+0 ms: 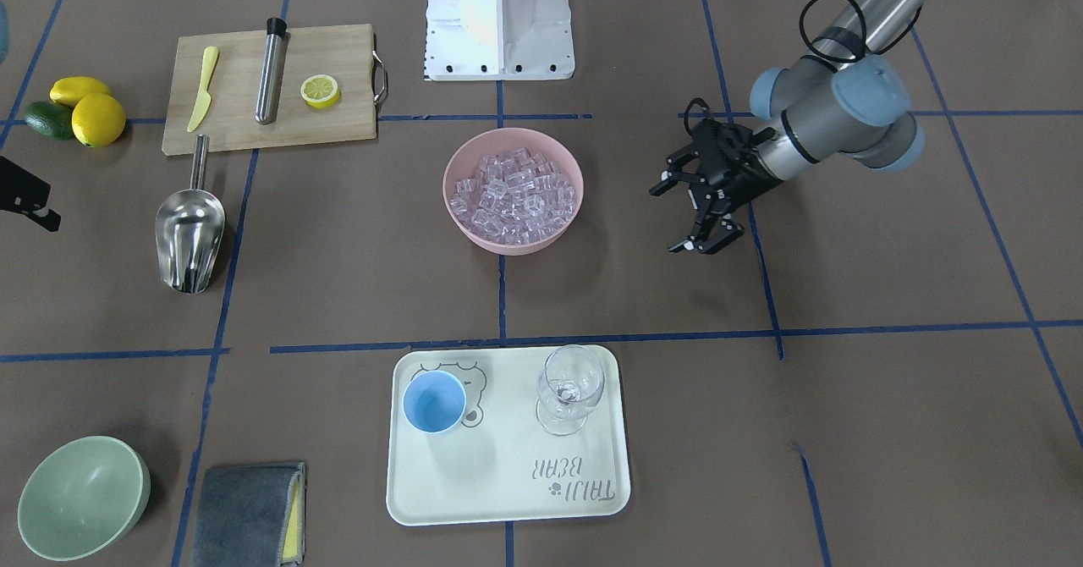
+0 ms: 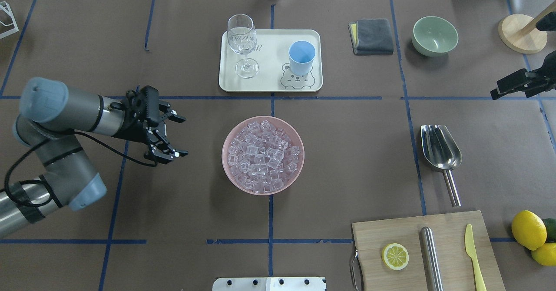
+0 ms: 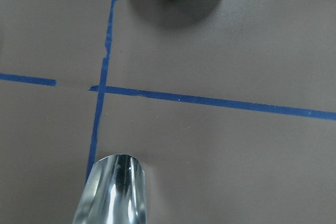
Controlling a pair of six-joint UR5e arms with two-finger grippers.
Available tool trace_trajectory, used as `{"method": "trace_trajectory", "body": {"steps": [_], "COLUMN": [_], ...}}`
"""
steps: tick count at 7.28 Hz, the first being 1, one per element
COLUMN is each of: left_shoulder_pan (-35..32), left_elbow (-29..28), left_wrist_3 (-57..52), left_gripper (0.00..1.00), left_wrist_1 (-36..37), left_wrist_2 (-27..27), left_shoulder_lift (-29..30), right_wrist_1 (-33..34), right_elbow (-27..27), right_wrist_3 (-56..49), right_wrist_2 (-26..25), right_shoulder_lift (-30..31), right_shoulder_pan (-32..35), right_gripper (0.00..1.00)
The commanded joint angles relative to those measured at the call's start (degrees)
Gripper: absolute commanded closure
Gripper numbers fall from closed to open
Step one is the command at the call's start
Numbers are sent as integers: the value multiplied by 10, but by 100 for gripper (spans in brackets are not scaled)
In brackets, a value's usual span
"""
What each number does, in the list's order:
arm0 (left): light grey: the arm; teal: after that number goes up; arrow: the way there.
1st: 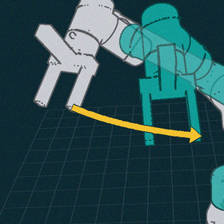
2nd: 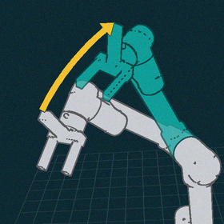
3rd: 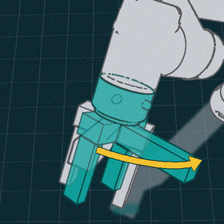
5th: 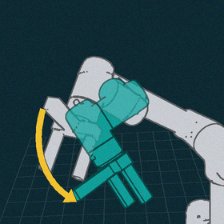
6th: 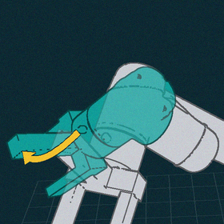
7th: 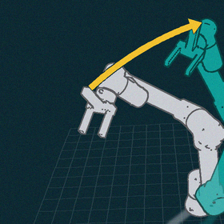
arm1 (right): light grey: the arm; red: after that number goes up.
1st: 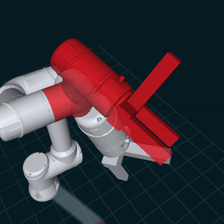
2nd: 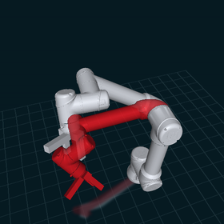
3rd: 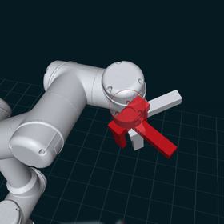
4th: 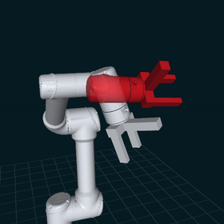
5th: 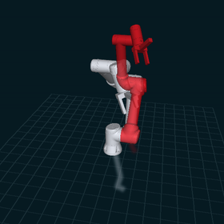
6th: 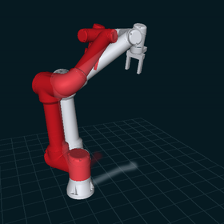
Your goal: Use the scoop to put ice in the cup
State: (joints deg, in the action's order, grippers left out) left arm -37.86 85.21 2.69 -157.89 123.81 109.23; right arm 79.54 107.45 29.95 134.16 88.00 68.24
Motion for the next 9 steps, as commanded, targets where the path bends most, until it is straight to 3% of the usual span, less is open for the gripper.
{"method": "trace_trajectory", "body": {"steps": [1,5,7,9], "left_shoulder_pan": [62,104,104,104], "left_elbow": [-9,-56,-56,-56], "left_wrist_3": [-1,-14,-14,-13], "left_gripper": [0,0,0,0], "left_wrist_1": [-21,-37,-37,-46], "left_wrist_2": [-56,-100,-101,-102], "left_shoulder_lift": [26,56,56,56], "right_wrist_1": [0,1,1,-13], "right_elbow": [17,55,100,108], "right_wrist_3": [27,110,202,260], "right_wrist_2": [-1,-15,-79,-123], "right_shoulder_lift": [1,8,33,47], "right_shoulder_pan": [-18,-55,-120,-193], "right_gripper": [0,0,0,0]}}
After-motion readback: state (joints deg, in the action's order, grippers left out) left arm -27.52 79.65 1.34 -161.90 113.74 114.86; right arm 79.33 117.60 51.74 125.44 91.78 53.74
